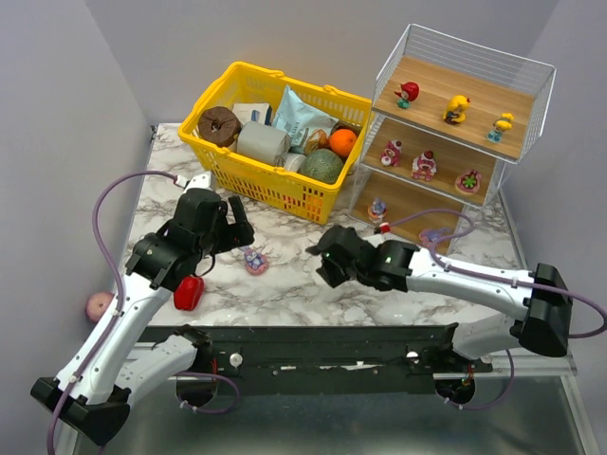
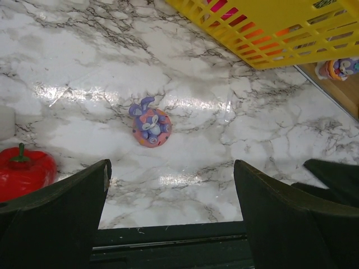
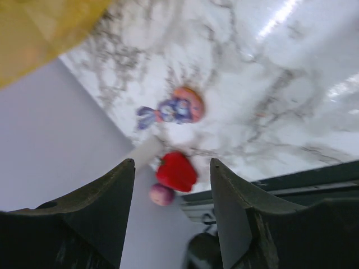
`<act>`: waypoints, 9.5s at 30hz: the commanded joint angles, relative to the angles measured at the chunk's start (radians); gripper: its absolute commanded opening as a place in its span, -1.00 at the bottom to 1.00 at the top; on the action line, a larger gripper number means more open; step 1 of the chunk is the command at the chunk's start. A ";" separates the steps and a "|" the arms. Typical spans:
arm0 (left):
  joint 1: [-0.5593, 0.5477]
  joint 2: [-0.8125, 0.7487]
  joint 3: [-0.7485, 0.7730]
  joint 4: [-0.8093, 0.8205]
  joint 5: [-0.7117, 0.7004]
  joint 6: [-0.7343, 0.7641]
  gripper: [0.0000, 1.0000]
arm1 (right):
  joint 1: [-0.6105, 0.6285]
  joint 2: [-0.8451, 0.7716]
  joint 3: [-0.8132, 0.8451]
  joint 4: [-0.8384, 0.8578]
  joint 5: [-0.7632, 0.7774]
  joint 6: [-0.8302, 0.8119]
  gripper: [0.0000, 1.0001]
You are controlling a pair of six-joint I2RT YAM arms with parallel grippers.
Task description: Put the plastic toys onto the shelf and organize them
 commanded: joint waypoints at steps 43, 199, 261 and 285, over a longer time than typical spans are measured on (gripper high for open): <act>0.001 -0.081 0.298 -0.160 -0.152 0.081 0.98 | 0.051 0.750 0.300 0.708 -0.310 -1.849 0.90; -0.571 1.036 -0.056 0.932 0.014 -1.078 -0.85 | -0.061 -0.819 0.335 -0.715 0.067 -0.995 0.69; -0.436 1.447 0.479 1.164 0.017 -0.974 -0.77 | -0.063 -0.953 0.234 -0.780 0.079 -0.898 0.68; -0.437 1.394 0.482 0.993 -0.106 -0.928 -0.11 | -0.061 -0.974 0.199 -0.783 0.072 -0.867 0.67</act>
